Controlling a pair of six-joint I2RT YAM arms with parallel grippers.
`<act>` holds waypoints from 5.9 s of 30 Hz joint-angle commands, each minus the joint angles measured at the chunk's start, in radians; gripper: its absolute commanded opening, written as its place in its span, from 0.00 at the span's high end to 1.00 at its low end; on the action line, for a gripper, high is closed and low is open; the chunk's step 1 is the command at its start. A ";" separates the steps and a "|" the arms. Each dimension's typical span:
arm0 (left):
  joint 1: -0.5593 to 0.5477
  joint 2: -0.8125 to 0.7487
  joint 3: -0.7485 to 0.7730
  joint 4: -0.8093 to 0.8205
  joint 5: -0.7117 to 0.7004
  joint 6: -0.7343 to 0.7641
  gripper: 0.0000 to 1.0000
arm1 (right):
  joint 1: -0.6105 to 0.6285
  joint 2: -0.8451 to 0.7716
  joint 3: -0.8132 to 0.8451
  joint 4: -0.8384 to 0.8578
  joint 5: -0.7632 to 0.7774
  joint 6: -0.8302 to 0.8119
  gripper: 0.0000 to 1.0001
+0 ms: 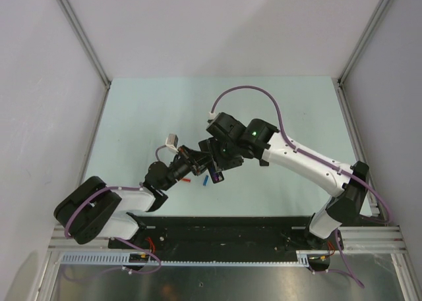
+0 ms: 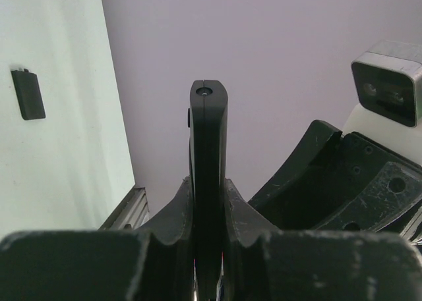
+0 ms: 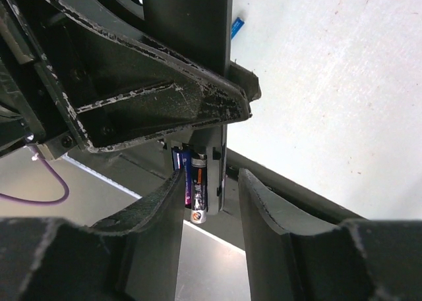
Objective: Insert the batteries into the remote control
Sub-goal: Load the battery into the remote control.
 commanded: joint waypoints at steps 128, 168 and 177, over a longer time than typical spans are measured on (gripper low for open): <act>-0.033 -0.148 0.134 -0.033 0.163 -0.094 1.00 | -0.274 -0.609 -1.088 1.515 -0.534 0.048 0.49; -0.033 -0.112 0.086 -0.033 0.141 0.046 1.00 | -0.245 -0.564 -0.982 1.406 -0.574 0.226 0.36; -0.033 -0.114 0.086 -0.038 0.144 0.049 1.00 | -0.213 -0.488 -0.949 1.386 -0.584 0.220 0.48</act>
